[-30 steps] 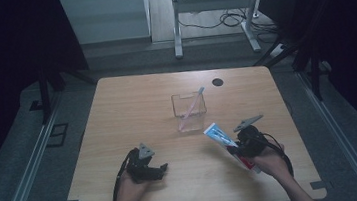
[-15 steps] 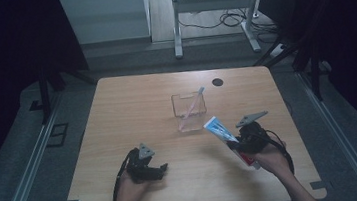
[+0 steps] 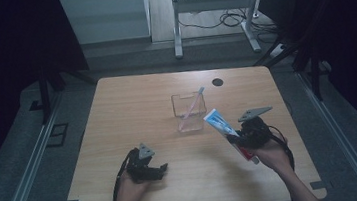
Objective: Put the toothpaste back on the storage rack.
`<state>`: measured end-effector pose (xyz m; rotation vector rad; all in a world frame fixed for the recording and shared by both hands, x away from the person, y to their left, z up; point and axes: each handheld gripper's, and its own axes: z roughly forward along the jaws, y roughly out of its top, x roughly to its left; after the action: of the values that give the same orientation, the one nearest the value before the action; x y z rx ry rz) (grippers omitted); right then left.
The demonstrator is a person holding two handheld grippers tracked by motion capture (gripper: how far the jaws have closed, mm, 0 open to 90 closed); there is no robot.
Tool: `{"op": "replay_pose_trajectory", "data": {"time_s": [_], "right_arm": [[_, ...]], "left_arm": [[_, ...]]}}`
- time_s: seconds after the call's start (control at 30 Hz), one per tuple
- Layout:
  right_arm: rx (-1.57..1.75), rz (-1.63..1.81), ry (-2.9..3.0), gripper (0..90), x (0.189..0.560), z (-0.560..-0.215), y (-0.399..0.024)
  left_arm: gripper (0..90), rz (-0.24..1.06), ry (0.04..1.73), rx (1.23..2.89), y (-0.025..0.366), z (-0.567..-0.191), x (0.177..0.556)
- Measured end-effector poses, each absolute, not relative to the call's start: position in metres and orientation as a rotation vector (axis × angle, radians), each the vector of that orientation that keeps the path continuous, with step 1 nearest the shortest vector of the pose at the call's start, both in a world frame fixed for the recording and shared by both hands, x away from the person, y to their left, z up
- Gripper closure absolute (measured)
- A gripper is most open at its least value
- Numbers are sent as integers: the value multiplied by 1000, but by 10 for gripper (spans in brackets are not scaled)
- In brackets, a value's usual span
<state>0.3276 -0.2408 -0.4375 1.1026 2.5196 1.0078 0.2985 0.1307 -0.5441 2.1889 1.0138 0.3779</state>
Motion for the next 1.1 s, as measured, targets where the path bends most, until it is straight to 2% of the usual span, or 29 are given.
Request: {"op": "replay_pose_trajectory", "data": {"time_s": [1.1], "right_arm": [[1062,1160,2388,723,353,-410,-226]], "left_arm": [[134,378,1013,2195,131,-544,299]]}}
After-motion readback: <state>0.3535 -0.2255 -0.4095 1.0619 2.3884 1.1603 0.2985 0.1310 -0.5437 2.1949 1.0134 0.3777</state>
